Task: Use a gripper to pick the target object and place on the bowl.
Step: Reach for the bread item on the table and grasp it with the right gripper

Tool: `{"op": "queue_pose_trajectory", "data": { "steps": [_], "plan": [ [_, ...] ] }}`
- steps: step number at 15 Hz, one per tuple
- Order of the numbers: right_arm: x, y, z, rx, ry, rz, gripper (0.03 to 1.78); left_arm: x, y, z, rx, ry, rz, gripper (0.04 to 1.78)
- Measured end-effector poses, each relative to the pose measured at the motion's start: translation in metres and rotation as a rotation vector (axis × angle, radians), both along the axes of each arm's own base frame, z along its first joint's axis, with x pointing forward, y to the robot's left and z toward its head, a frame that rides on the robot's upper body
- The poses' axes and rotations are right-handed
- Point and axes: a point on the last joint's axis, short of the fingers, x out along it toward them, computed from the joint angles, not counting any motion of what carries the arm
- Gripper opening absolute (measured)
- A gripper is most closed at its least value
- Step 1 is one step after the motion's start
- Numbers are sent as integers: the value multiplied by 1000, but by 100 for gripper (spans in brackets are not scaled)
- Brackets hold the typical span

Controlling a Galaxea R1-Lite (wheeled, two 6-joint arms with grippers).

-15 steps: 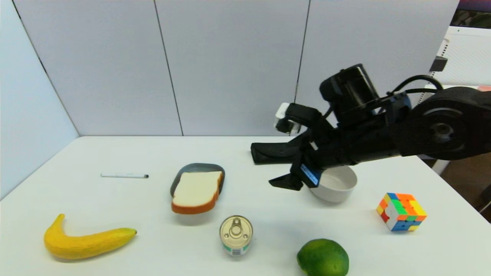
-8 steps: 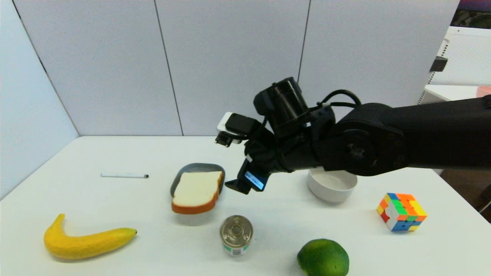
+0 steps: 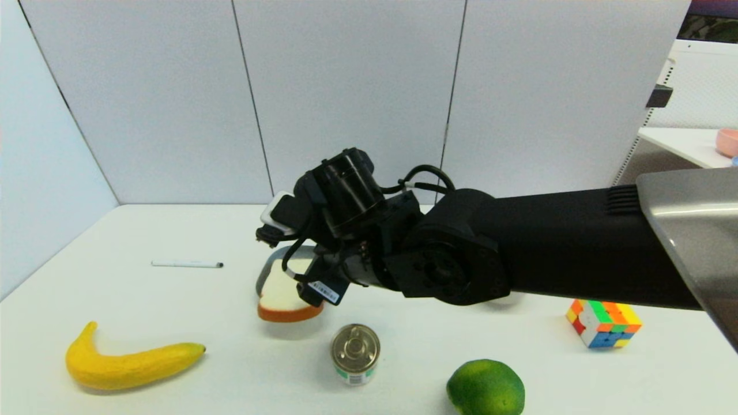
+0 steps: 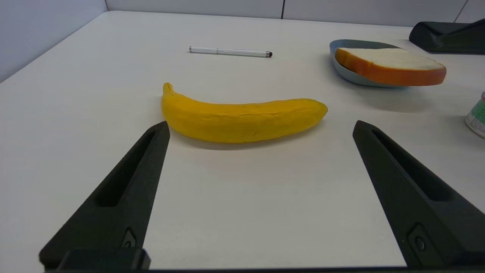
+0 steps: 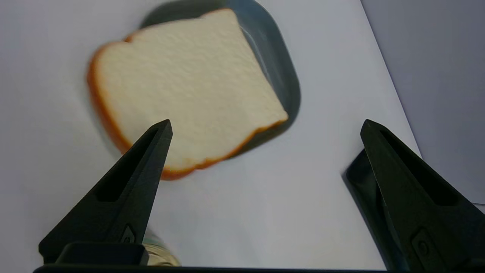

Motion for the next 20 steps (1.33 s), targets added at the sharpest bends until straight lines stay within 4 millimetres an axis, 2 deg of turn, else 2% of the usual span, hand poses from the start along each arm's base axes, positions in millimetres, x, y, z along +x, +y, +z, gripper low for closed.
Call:
{"op": "queue_pose_trajectory", "data": {
  "steps": [4,10,17,20],
  "plan": [
    [-21,16,-6,-14,-12,16,172,0,0,0,0,0,0,171],
    [-42,21,-24,-50,3,58,172,0,0,0,0,0,0,171],
    [-50,29,-44,-68,-9,65,172,0,0,0,0,0,0,171],
    [-47,35,-50,-64,-43,52,172,0,0,0,0,0,0,171]
  ]
}}
